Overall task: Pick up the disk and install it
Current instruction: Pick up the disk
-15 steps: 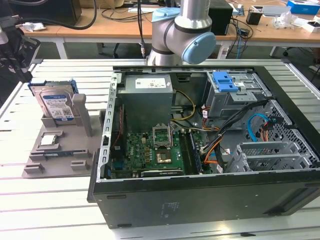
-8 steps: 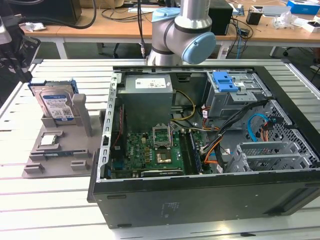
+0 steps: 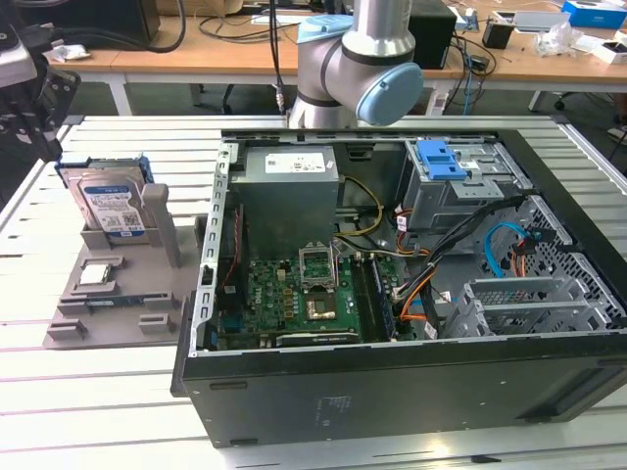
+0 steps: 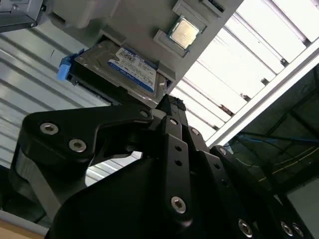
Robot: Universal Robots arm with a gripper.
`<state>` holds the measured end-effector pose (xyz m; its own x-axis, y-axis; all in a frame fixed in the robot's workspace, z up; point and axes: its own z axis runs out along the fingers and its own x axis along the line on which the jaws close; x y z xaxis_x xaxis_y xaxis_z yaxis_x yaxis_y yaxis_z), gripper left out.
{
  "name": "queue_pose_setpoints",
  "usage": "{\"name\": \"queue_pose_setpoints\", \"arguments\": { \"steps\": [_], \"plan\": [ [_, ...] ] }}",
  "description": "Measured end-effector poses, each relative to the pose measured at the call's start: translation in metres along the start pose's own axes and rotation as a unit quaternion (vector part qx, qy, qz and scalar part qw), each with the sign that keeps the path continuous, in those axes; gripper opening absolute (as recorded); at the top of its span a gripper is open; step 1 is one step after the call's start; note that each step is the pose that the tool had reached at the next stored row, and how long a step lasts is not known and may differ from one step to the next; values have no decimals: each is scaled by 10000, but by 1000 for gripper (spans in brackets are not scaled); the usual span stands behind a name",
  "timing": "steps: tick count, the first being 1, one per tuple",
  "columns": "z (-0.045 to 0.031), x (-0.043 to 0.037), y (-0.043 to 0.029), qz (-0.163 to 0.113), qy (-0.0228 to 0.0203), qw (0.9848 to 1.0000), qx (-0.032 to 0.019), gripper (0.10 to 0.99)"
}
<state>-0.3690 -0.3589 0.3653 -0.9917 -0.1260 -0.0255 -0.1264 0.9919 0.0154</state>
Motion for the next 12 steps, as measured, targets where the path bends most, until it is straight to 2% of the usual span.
{"name": "queue_pose_setpoints", "arguments": {
  "steps": [5,7,12],
  "plan": [
    [0,0,0,-415,6,9991,-11,106],
    [0,0,0,-610,9,9981,-16,106],
    [0,0,0,-893,14,9960,-23,106]
  ]
}}
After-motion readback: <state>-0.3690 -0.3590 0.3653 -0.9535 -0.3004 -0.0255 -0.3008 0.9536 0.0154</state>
